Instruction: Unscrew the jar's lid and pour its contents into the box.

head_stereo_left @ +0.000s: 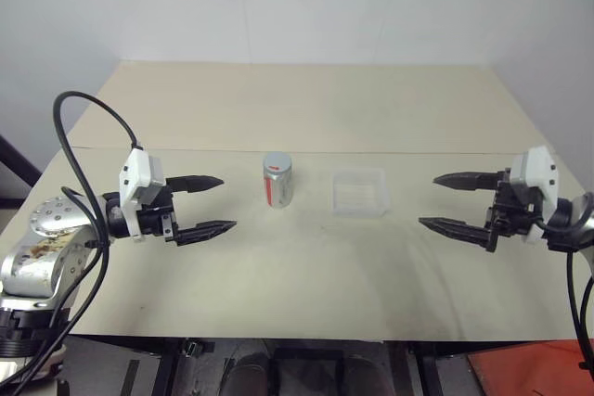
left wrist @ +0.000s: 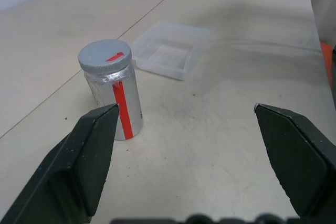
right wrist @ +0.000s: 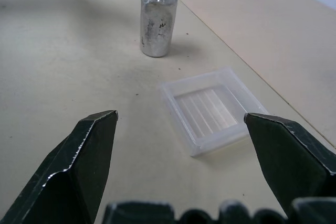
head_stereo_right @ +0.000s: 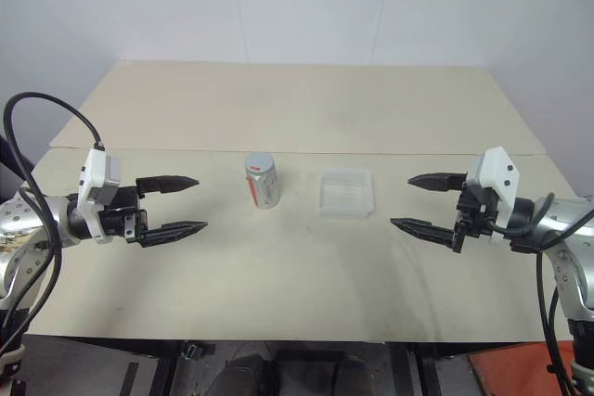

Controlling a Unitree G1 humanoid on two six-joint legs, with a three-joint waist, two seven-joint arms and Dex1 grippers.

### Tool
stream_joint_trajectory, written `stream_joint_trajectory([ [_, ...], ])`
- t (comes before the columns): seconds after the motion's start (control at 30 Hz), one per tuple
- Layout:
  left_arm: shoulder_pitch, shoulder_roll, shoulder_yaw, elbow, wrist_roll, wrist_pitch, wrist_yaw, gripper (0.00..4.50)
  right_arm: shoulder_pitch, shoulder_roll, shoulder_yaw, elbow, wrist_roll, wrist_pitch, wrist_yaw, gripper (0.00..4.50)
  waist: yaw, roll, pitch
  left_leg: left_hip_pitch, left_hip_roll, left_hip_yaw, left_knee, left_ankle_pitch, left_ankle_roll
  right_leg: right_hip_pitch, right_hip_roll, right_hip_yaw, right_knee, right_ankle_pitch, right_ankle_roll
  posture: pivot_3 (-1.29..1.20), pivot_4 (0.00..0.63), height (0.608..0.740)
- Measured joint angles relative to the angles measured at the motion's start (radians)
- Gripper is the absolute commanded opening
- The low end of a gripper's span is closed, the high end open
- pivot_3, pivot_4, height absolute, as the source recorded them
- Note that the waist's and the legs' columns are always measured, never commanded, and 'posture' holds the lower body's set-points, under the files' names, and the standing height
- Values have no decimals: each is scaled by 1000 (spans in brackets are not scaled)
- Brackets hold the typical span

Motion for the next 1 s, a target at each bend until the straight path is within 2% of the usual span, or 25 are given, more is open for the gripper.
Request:
stream_joint_trajectory([
  [0.37,0,-1,0,0,1,-1,6,4470,2,0,0,-6,5,6,1,4500,0,0,0,0,0,0,0,0,0,0,0,0,0,0,0,0,150,740],
  [0.5,2,-46,0,-4,18,-14,65,4470,1,0,0,-9,7,7,1,4500,1,0,0,0,0,0,0,0,0,0,0,0,0,0,0,0,150,740],
  [0.73,119,-210,-36,-128,102,-18,332,4470,1,0,-2,-34,17,23,-3,4500,1,0,0,0,0,0,0,0,0,0,-1,1,0,0,0,0,150,740],
  [1.0,131,-482,-148,-169,281,-25,699,4470,-14,0,-2,-58,41,37,-3,4500,3,0,0,8,0,-3,0,-5,8,12,-2,-1,-3,0,0,0,150,740],
])
